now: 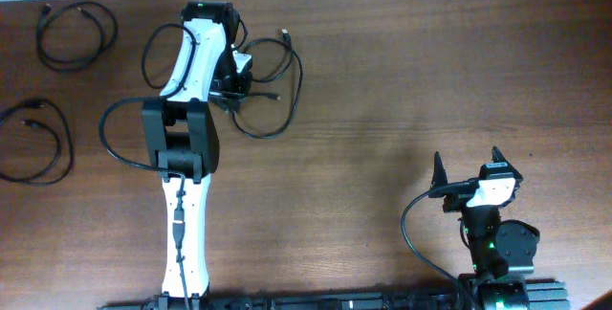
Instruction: Untangle cables
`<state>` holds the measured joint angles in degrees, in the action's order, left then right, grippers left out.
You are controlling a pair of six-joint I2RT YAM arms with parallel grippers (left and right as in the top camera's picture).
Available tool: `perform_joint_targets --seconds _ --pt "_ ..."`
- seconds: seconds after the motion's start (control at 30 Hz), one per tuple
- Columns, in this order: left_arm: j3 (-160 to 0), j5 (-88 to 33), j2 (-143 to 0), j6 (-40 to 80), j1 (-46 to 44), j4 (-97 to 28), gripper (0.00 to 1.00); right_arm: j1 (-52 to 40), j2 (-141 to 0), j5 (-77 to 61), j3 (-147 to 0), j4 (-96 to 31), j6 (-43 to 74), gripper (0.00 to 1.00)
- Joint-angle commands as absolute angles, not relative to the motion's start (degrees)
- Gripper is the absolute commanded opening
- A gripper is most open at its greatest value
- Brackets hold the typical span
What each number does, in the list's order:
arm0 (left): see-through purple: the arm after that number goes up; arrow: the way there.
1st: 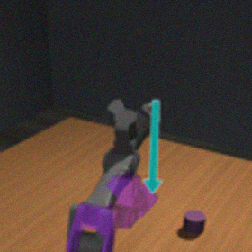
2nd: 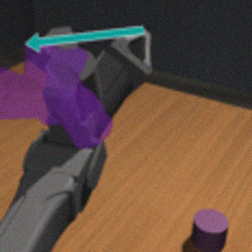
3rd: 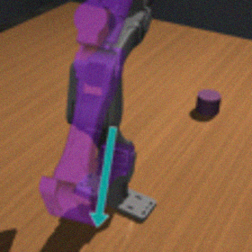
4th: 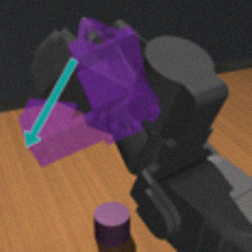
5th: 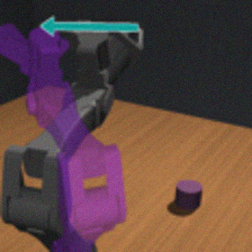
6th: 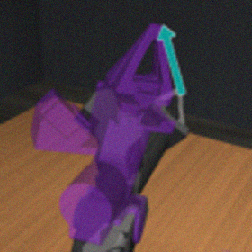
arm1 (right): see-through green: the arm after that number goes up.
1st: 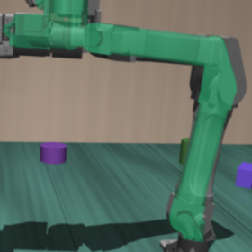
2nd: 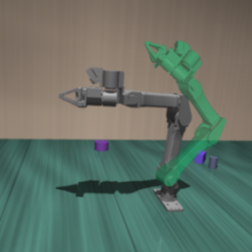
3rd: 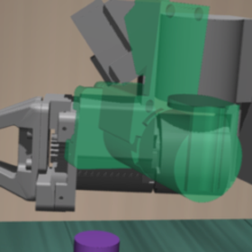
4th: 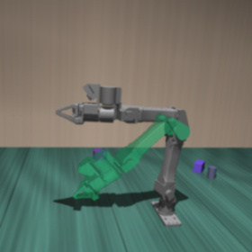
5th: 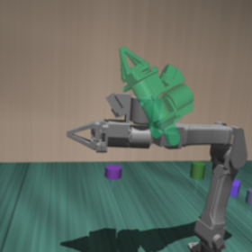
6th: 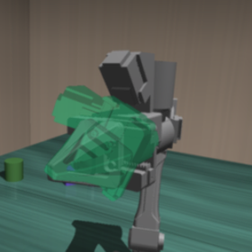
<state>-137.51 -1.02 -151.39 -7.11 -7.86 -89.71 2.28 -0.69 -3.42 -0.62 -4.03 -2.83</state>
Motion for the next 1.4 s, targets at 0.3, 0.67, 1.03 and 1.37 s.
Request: perform_joint_targets --seconds 0.3,0.67,1.03,1.37 --pt "-149.1 -1.1 -151.9 -7.2 -7.9 -93.5 0.00 1.9 -0.4 -2.9 -0.3 -4.3 -2.8 0.98" --pt "-159.2 3.2 -151.6 -7.2 -7.9 -91.1 0.00 1.9 -0.4 -2.9 -0.3 -4.3 -2.8 0.98" --pt "-159.2 0.6 -151.7 -7.2 -7.9 -67.0 0.00 1.9 -0.4 -2.9 -0.3 -4.3 -2.8 0.98" --pt "-158.3 -6.3 -152.2 -7.2 -8.2 -55.9 0.00 1.9 -0.4 -2.9 -0.3 -4.3 -2.8 0.98"
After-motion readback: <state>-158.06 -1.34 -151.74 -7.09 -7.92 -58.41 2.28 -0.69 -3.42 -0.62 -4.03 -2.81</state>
